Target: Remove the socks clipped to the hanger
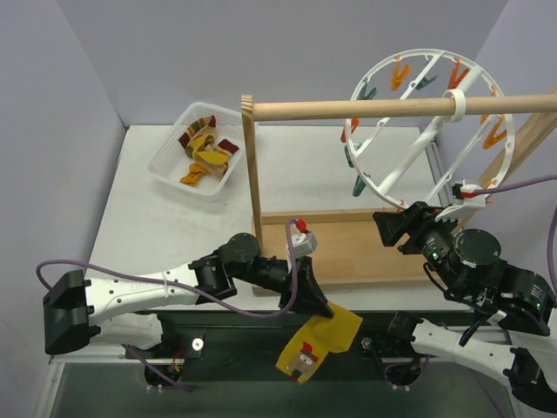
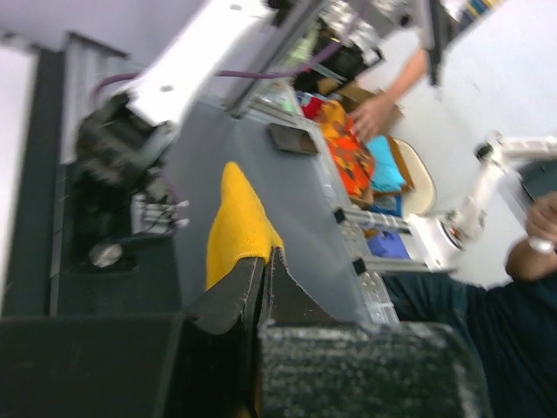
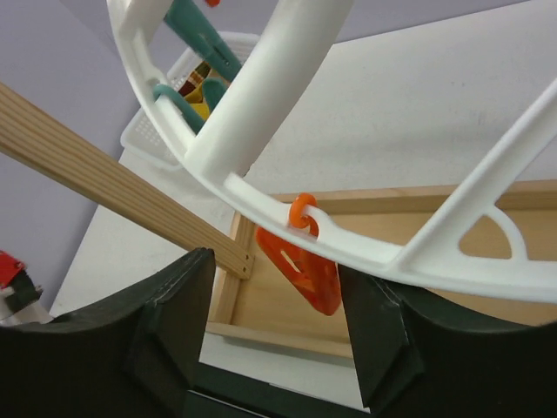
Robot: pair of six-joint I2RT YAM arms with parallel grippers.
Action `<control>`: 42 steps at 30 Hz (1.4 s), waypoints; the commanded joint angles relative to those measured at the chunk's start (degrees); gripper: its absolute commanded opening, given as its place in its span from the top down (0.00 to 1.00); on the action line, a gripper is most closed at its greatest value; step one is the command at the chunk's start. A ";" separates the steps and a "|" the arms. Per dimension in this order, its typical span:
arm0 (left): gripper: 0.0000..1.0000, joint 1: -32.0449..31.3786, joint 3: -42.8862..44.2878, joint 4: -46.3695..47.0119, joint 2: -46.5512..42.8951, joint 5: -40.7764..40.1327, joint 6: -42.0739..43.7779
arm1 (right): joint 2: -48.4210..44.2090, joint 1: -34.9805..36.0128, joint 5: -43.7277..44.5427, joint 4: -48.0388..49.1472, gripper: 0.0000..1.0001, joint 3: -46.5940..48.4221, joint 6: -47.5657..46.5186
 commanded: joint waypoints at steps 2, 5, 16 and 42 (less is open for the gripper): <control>1.00 7.62 -5.69 -9.48 -7.79 -6.88 -0.35 | -3.58 -0.07 0.44 2.67 0.33 -2.17 -0.93; 1.00 11.92 -10.00 -14.41 -14.28 -12.41 -2.27 | -4.64 -0.07 -2.63 1.36 0.22 -2.44 -1.37; 1.00 41.44 -14.08 -44.37 -32.69 -21.14 -0.37 | -11.49 -0.07 -13.89 -3.65 0.08 -6.04 -1.99; 0.93 70.03 57.46 -46.22 32.25 -21.75 0.88 | -23.01 -0.33 -17.85 -4.54 0.09 -17.29 7.85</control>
